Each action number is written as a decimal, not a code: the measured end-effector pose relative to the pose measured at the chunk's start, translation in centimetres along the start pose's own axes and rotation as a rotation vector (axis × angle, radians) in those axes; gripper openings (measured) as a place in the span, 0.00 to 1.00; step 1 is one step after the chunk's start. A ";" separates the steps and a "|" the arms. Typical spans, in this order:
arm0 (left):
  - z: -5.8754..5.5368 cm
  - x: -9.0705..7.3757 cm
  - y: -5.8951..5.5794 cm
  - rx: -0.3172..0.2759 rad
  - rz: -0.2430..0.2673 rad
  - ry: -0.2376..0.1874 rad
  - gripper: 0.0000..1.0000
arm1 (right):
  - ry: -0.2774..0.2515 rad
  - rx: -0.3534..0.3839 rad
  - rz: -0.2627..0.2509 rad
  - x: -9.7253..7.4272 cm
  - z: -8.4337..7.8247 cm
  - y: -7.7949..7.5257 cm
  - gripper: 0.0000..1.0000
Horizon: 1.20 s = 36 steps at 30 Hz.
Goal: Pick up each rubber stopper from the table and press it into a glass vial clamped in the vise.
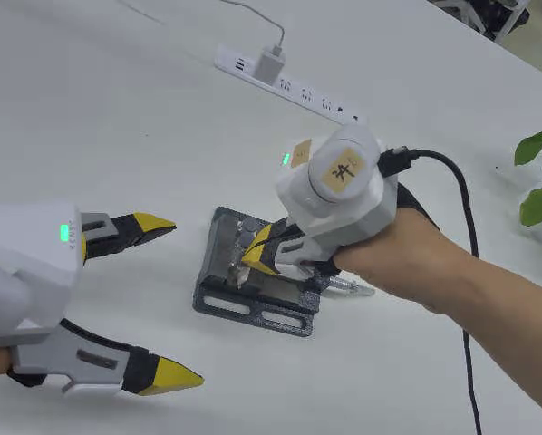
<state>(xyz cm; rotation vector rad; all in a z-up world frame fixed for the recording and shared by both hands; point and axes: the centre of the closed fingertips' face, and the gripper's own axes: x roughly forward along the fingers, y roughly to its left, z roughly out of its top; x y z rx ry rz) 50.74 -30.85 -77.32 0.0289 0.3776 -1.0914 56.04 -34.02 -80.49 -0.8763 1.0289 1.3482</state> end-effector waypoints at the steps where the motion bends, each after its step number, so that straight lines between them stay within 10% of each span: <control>1: 0.0 0.0 0.0 0.000 0.000 0.000 0.89 | 0.004 -0.004 0.000 0.0 0.0 0.0 0.00; 36: 1.3 -0.1 -0.6 0.031 -0.011 0.001 0.89 | 0.089 0.021 0.028 0.1 0.1 0.1 0.00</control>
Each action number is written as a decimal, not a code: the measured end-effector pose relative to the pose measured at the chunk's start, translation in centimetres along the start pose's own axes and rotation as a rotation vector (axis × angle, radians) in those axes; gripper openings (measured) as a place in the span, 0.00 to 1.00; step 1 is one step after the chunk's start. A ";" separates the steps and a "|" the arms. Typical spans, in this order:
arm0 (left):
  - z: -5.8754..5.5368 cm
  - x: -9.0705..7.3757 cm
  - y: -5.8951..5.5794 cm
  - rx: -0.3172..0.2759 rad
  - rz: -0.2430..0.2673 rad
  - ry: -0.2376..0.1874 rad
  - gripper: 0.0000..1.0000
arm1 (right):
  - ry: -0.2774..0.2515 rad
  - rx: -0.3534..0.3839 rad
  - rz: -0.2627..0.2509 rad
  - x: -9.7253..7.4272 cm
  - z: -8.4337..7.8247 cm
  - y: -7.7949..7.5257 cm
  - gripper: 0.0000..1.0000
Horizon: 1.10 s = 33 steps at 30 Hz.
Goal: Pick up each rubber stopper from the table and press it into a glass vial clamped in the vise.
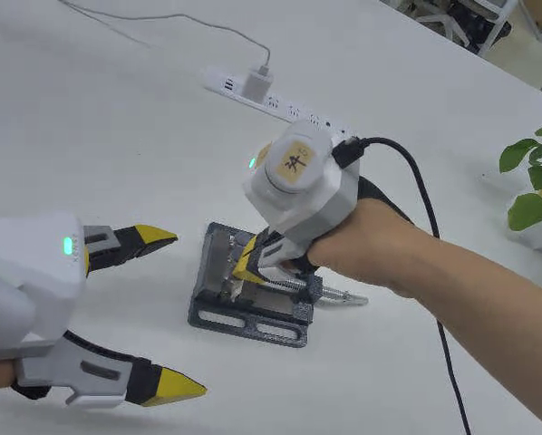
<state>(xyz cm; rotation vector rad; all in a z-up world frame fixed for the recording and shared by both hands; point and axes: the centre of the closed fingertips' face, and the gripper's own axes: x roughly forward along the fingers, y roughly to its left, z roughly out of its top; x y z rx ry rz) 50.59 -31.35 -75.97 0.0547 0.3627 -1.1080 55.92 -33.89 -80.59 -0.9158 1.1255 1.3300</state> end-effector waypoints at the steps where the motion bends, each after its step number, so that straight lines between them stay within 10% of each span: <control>1: 0.0 -0.1 -0.1 0.002 -0.002 0.007 0.89 | -0.005 0.005 -0.005 -0.1 -0.1 0.0 0.00; 33: 0.2 -2.3 -0.5 0.036 0.053 0.056 0.89 | -0.266 0.141 -0.130 -3.2 -1.0 -0.2 0.00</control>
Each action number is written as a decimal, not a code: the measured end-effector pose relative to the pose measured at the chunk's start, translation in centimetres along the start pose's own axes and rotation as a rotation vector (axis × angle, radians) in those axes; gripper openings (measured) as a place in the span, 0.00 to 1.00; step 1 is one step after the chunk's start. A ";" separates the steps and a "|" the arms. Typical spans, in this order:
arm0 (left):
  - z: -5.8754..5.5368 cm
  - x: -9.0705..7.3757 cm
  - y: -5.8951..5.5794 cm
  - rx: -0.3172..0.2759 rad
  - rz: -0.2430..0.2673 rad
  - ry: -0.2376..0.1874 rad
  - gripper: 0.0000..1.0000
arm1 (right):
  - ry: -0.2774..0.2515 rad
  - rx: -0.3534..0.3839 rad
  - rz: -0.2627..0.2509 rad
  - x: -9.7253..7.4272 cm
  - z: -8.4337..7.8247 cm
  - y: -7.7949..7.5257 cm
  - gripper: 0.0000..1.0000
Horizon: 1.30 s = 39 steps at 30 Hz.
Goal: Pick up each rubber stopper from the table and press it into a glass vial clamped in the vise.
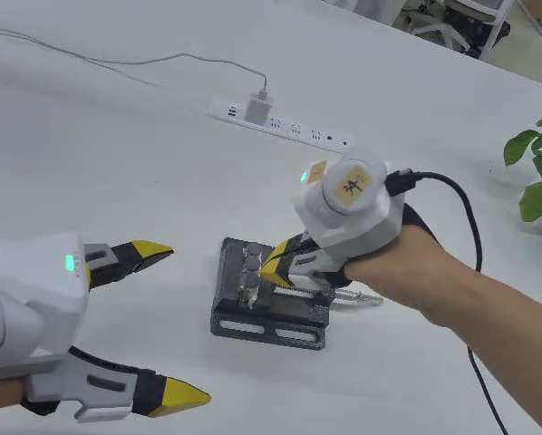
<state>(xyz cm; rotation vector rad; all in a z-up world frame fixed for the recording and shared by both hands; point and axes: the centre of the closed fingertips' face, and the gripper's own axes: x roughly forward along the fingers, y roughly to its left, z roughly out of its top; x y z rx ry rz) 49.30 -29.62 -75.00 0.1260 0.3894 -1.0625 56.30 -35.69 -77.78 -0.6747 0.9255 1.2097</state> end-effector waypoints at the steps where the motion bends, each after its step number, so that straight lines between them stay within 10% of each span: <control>1: 0.0 0.0 0.0 -0.001 0.001 -0.001 0.90 | -0.012 0.017 -0.003 -0.3 -0.1 0.0 0.00; 39: -1.9 -0.3 0.8 -0.003 0.044 0.093 0.99 | -0.357 0.202 -0.084 -5.4 -8.0 1.7 0.63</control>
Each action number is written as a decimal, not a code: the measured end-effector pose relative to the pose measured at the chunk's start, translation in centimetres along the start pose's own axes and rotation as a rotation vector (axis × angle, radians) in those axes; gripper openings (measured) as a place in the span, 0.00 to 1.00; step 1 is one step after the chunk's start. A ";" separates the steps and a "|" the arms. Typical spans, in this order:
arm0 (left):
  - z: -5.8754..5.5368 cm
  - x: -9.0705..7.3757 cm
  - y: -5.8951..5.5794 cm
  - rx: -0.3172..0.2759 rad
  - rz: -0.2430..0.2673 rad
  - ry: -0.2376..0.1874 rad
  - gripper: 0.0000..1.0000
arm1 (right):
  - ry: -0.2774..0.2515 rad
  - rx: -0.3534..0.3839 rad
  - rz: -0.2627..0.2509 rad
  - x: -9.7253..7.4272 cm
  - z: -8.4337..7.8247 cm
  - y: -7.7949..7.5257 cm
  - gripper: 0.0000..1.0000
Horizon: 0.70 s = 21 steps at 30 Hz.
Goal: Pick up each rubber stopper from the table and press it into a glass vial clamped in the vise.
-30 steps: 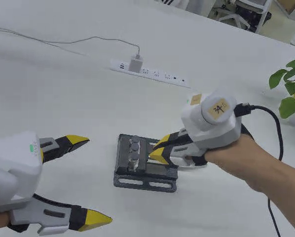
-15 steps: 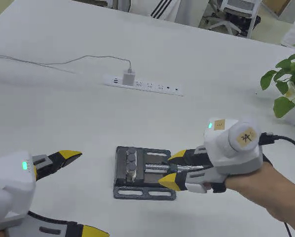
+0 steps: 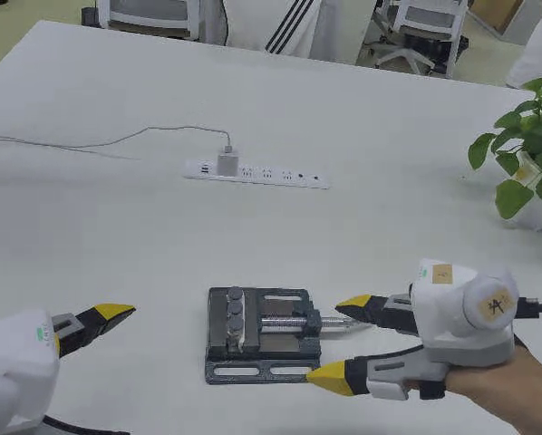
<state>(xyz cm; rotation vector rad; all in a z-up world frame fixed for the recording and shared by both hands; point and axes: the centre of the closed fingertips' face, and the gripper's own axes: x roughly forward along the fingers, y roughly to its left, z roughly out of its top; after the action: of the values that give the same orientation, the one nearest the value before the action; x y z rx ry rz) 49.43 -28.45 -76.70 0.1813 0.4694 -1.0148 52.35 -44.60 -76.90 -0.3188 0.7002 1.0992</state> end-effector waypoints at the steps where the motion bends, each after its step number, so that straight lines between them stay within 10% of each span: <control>1: -0.1 0.1 0.1 -0.001 0.002 0.002 0.99 | -0.008 -0.005 -0.001 -0.1 -0.2 0.0 0.65; 21: -0.8 1.1 -0.1 -0.012 -0.008 0.042 0.99 | -0.104 -0.016 -0.003 -0.7 -0.2 0.5 0.84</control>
<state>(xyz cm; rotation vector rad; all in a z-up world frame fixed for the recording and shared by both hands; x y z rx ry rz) 49.59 -29.10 -77.92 0.1903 0.5143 -1.0173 51.64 -45.01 -76.56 -0.2744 0.5981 1.1109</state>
